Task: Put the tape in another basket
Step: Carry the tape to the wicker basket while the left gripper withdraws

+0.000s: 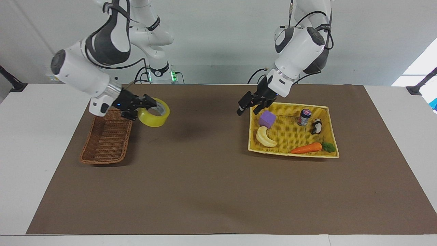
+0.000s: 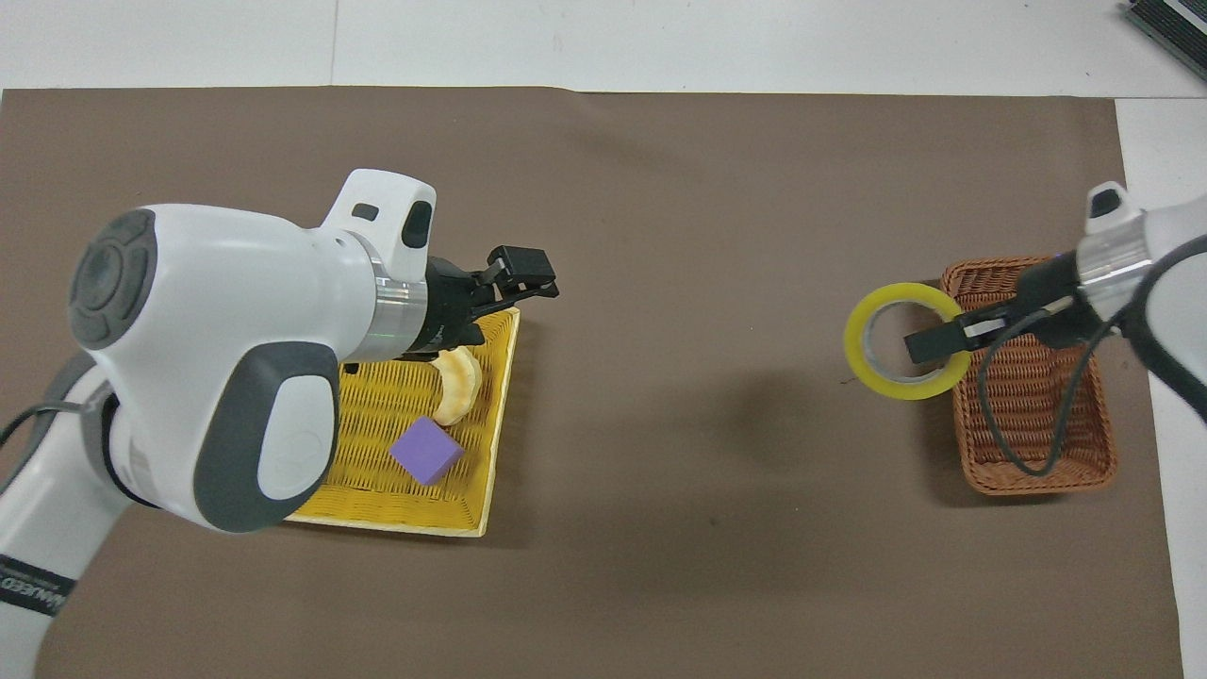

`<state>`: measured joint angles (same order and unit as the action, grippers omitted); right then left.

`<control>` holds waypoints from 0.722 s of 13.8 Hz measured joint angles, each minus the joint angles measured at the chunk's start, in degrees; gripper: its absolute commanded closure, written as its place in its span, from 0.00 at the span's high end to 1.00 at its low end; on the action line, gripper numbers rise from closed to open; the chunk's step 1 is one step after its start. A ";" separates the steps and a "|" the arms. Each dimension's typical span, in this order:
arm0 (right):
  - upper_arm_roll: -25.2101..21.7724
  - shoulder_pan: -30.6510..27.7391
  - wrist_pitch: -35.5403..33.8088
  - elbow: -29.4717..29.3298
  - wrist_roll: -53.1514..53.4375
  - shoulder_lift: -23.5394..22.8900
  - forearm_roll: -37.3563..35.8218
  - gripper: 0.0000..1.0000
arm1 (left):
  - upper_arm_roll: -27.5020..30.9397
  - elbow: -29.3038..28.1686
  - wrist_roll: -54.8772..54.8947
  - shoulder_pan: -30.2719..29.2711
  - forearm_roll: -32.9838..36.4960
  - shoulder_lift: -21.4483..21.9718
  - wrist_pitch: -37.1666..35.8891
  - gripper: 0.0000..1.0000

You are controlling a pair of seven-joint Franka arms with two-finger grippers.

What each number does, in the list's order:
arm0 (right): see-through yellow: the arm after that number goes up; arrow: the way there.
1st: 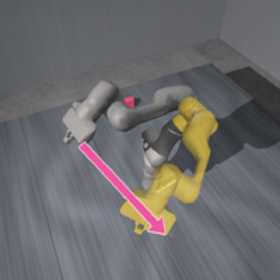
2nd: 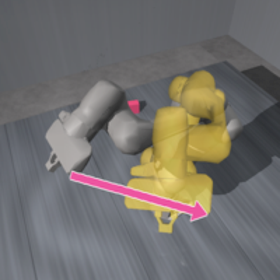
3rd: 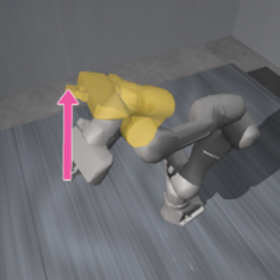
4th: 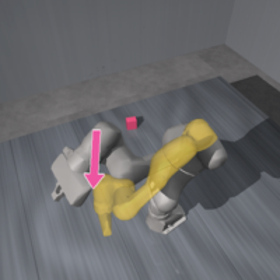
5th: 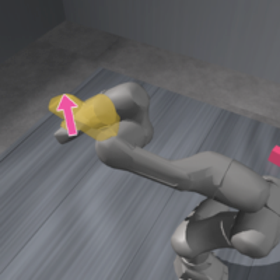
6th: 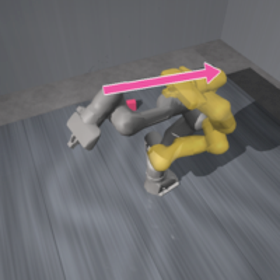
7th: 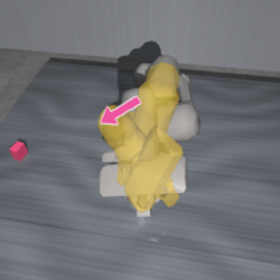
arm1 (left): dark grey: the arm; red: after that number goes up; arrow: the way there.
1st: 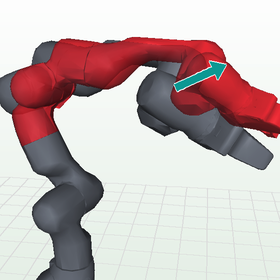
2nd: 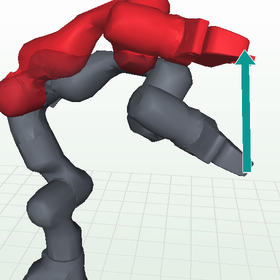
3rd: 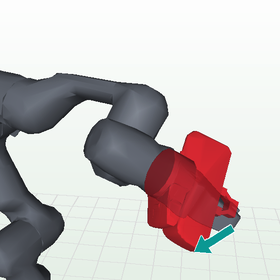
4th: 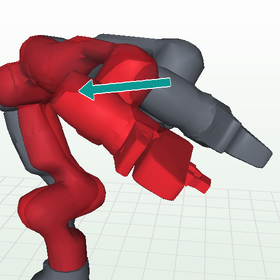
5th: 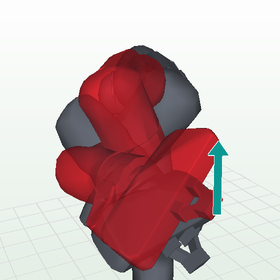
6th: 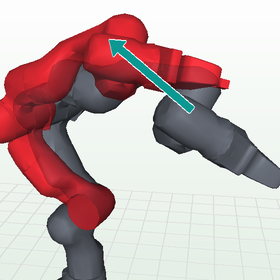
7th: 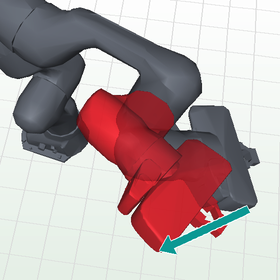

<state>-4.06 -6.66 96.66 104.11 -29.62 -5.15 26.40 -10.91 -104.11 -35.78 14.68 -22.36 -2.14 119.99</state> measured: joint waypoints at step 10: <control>-0.14 -13.28 5.26 2.36 -3.36 -5.92 0.02 0.00 | 0.36 8.83 33.29 -14.53 16.67 0.52 -25.42 1.00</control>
<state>-4.19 -19.94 101.91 106.47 -32.99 -11.08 26.43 -10.54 -95.28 -2.49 0.15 -5.69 -1.62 94.57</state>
